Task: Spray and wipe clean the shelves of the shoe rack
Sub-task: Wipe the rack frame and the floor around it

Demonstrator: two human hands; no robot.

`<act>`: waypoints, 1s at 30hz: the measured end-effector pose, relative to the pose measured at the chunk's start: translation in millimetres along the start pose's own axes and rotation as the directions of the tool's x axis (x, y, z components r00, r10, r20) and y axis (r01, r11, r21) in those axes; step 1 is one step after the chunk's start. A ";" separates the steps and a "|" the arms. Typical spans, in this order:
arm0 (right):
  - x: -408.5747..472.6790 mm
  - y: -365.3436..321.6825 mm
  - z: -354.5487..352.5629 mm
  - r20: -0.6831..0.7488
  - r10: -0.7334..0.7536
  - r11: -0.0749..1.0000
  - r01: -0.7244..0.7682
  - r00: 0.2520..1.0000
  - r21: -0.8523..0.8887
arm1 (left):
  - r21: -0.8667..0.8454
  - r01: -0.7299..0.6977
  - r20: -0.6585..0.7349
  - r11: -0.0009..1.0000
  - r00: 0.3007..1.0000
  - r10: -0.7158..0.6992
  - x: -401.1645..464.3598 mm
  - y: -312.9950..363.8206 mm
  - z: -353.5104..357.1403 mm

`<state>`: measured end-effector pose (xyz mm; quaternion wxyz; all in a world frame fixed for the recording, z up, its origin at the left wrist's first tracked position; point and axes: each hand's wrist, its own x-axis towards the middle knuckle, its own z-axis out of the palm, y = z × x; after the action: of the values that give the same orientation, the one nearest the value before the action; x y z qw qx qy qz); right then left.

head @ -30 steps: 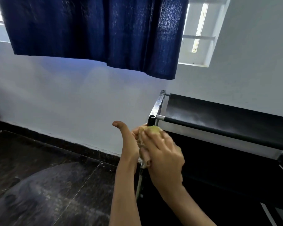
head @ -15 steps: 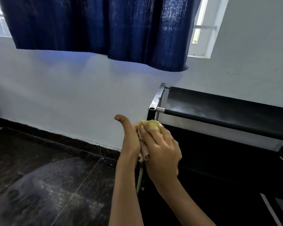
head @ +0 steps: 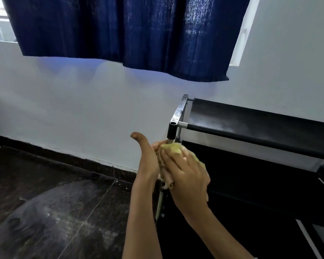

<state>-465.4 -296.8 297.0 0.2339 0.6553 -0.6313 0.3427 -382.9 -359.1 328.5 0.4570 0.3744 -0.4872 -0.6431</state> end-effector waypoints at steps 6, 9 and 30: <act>-39.4 0.7 12.2 0.343 0.066 0.993 -0.096 0.937 0.070 | -0.007 -0.026 0.010 1.000 1.000 0.026 0.5 -5.8 -3.2; -20.8 -2.5 3.0 -0.038 0.061 0.987 -0.055 0.997 0.150 | -0.017 0.051 0.053 0.999 0.997 -0.050 0.3 -5.8 -3.1; -42.5 12.0 3.8 -0.058 0.021 0.999 -0.024 0.998 -0.049 | 0.261 0.247 -0.063 0.933 0.969 -0.239 -3.1 -37.4 -14.9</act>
<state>-475.3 -272.4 261.4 0.2642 0.6320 -0.6399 0.3481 -376.5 -356.3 288.7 0.3267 0.4997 -0.5125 -0.6172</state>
